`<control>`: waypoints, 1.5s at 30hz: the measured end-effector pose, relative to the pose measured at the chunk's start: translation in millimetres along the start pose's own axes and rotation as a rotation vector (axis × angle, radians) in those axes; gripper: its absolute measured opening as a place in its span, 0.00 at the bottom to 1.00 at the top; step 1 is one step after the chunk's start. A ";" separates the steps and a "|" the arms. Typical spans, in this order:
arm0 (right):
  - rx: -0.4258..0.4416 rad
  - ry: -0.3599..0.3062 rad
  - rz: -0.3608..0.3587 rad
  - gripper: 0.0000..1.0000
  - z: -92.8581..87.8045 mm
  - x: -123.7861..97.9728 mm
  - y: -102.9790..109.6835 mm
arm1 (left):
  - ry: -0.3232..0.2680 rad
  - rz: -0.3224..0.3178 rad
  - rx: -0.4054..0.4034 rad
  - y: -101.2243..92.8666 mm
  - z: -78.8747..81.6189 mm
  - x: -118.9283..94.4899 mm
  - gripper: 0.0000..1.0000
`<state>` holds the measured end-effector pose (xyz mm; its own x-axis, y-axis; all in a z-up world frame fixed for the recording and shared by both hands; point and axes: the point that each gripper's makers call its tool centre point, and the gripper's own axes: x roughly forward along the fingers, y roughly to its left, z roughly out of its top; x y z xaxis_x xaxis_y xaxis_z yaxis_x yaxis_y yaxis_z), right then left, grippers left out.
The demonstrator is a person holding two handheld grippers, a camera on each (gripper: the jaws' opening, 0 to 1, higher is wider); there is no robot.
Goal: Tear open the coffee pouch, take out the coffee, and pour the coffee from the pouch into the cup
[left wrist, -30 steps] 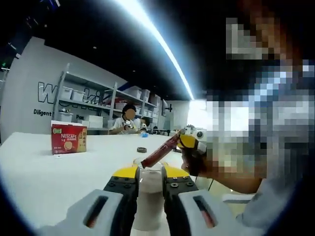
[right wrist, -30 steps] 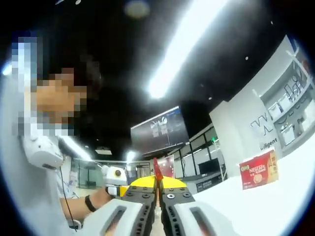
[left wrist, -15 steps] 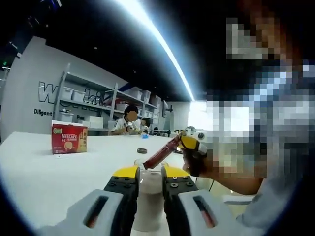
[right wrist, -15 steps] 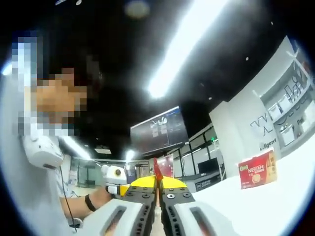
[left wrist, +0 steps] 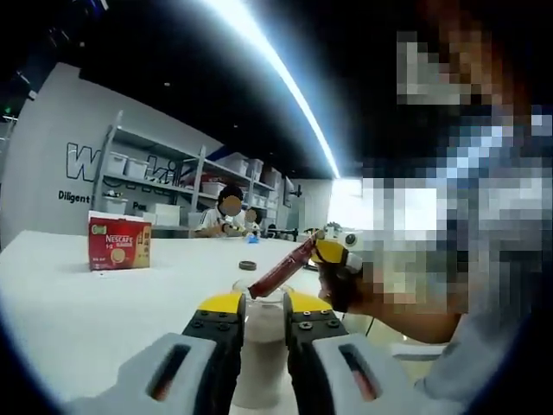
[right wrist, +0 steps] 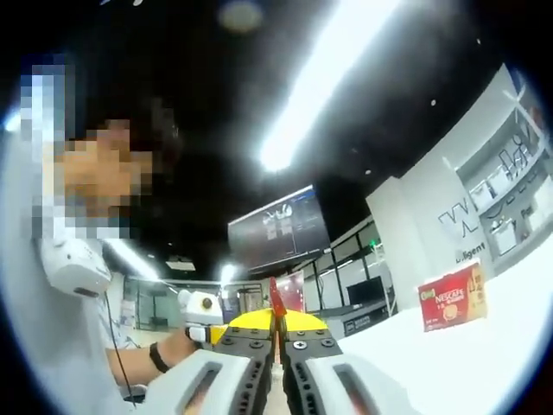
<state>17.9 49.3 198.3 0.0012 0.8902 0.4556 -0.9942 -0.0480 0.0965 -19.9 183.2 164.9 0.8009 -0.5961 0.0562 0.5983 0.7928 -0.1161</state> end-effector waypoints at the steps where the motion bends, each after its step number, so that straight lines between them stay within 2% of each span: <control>1: 0.001 -0.008 0.003 0.03 2.4 -0.2 1.6 | 0.000 0.000 0.000 0.0 0.0 0.0 0.20; 4: -0.018 0.030 -0.016 0.03 -4.5 -0.9 -3.0 | -0.003 -0.003 -0.001 -2.4 0.7 -0.5 0.20; 8: -0.002 -0.002 0.003 0.03 4.4 -3.0 2.5 | 0.000 -0.006 0.004 -4.3 0.8 0.6 0.20; 10: -0.022 0.034 -0.016 0.03 -2.0 -4.2 -2.5 | 0.000 -0.008 0.001 -4.4 0.7 1.4 0.20; 14: 0.001 -0.002 0.003 0.03 4.1 -3.4 2.9 | 0.003 -0.010 0.005 -5.4 0.0 2.3 0.20; 15: -0.006 0.007 0.001 0.03 2.9 -2.7 2.7 | 0.003 -0.011 0.005 -5.5 0.0 2.1 0.20; 16: -0.024 0.044 -0.013 0.03 -3.3 -3.5 -1.0 | 0.002 -0.010 0.005 -5.4 0.2 1.6 0.20; 21: -0.007 0.004 0.008 0.03 5.3 -3.3 3.0 | 0.000 -0.006 0.008 -3.6 2.3 -0.6 0.20; 24: -0.025 0.044 -0.012 0.03 -3.1 -2.7 -1.7 | -0.004 -0.006 0.008 -3.7 3.5 -1.1 0.20; 29: -0.011 0.005 0.008 0.03 5.8 -3.1 3.7 | -0.002 -0.008 0.010 -4.6 2.5 -0.8 0.20; 32: -0.014 0.038 -0.009 0.03 -1.7 -2.4 -1.2 | -0.004 -0.010 0.005 -4.6 1.7 -0.2 0.20; 36: -0.007 0.005 0.006 0.03 5.9 -2.8 3.7 | -0.003 -0.012 0.007 -5.3 1.3 0.5 0.20; 39: -0.022 0.045 -0.016 0.03 -2.0 -3.2 -1.9 | -0.004 -0.012 0.005 -5.0 1.5 0.2 0.20; 43: -0.009 0.008 0.002 0.03 5.1 -3.4 2.3 | -0.006 -0.009 0.007 -4.4 2.3 -0.8 0.20; 45: -0.016 0.027 -0.008 0.03 1.7 -2.6 -0.3 | -0.008 -0.007 0.006 -4.1 3.0 -1.9 0.20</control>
<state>18.4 46.2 198.6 0.0061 0.9022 0.4312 -0.9958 -0.0340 0.0853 -23.8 181.4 168.2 0.7967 -0.6009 0.0650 0.6042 0.7892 -0.1098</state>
